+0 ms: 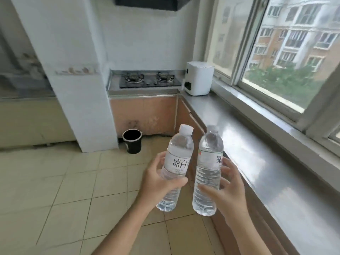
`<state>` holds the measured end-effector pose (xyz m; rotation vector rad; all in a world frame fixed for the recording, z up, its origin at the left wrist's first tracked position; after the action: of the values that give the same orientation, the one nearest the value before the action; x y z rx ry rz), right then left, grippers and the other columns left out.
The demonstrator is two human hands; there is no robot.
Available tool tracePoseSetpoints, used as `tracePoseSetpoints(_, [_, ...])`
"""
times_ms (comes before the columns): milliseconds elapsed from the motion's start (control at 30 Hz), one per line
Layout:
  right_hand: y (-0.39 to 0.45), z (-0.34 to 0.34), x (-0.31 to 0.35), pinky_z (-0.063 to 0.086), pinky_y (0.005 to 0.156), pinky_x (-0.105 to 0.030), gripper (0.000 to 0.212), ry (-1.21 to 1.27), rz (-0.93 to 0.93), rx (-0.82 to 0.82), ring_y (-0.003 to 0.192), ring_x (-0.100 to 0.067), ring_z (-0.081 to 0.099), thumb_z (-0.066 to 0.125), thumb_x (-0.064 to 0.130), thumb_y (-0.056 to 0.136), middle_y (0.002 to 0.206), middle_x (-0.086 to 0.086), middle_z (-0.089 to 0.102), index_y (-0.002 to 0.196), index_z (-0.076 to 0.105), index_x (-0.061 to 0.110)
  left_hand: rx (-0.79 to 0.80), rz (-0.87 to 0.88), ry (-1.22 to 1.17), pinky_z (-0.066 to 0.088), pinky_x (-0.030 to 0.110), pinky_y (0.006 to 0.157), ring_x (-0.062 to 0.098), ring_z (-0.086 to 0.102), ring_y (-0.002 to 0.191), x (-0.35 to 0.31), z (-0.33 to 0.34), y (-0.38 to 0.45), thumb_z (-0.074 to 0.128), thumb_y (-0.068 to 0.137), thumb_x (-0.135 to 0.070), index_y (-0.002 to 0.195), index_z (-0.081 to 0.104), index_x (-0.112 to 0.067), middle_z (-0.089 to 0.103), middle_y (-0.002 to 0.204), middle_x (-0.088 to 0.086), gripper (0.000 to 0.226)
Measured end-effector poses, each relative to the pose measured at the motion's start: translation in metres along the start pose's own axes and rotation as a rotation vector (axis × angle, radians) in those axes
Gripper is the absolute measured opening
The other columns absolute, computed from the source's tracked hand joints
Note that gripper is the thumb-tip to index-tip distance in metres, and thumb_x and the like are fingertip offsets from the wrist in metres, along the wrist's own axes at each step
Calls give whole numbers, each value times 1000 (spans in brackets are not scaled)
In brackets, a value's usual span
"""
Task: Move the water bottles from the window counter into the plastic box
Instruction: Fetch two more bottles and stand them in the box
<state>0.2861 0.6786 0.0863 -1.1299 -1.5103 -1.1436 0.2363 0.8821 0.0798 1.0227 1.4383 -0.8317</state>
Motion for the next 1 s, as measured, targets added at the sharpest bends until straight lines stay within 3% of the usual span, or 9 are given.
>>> tracePoseSetpoints(167, [69, 109, 3, 55, 66, -21, 89, 13, -49, 239, 90, -5, 67, 88, 1, 56, 110, 15, 59, 119, 46, 46, -269, -46, -37, 59, 28, 77, 7, 71, 90, 23, -86, 42, 90, 59, -8, 112, 61, -35, 72, 107, -13, 66])
tracePoseSetpoints(300, [122, 191, 2, 58, 77, -41, 89, 58, -64, 370, 94, -10, 68, 87, 1, 56, 110, 15, 60, 125, 47, 41, -453, -68, -46, 59, 29, 72, 9, 73, 86, 36, -144, 77, 89, 59, -10, 109, 62, -33, 71, 104, -15, 61])
tracePoseSetpoints(467, [189, 295, 17, 57, 79, -46, 87, 107, -76, 556, 88, -4, 68, 85, -3, 56, 106, 23, 60, 119, 48, 45, -688, -103, -90, 59, 28, 70, 18, 73, 84, 42, -213, 121, 86, 54, -12, 109, 63, -26, 74, 98, -9, 61])
tracePoseSetpoints(567, [218, 357, 30, 54, 85, -42, 84, 124, -96, 660, 90, -3, 66, 85, -2, 56, 101, 26, 59, 114, 48, 46, -811, -110, -107, 58, 28, 70, 18, 74, 82, 45, -256, 141, 85, 51, -13, 108, 63, -24, 74, 96, -8, 62])
tracePoseSetpoints(700, [240, 436, 41, 49, 87, -32, 87, 144, -118, 789, 103, -6, 60, 87, 1, 55, 112, 23, 52, 122, 48, 38, -941, -106, -117, 56, 26, 69, 17, 74, 83, 51, -311, 159, 86, 52, -13, 108, 64, -24, 73, 101, -8, 62])
tracePoseSetpoints(867, [260, 541, 44, 55, 84, -42, 90, 161, -141, 900, 103, -14, 64, 89, 3, 52, 115, 17, 56, 120, 46, 44, -1038, -109, -105, 59, 33, 75, 17, 74, 86, 71, -389, 189, 87, 52, -13, 111, 62, -26, 71, 108, -7, 65])
tracePoseSetpoints(1000, [279, 629, 53, 49, 78, -22, 89, 180, -154, 924, 104, -9, 60, 88, 0, 54, 115, 17, 54, 122, 46, 38, -1049, -98, -107, 59, 27, 71, 15, 74, 86, 90, -465, 230, 87, 52, -13, 112, 62, -25, 71, 108, -5, 66])
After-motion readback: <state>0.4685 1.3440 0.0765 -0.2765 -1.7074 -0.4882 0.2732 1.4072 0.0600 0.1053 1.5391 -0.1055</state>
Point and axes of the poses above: each hand's wrist, its own y-axis towards the middle knuckle, its own z-axis out of the palm, x = y × z, the point moved 6 cm from there along y, towards the middle knuckle
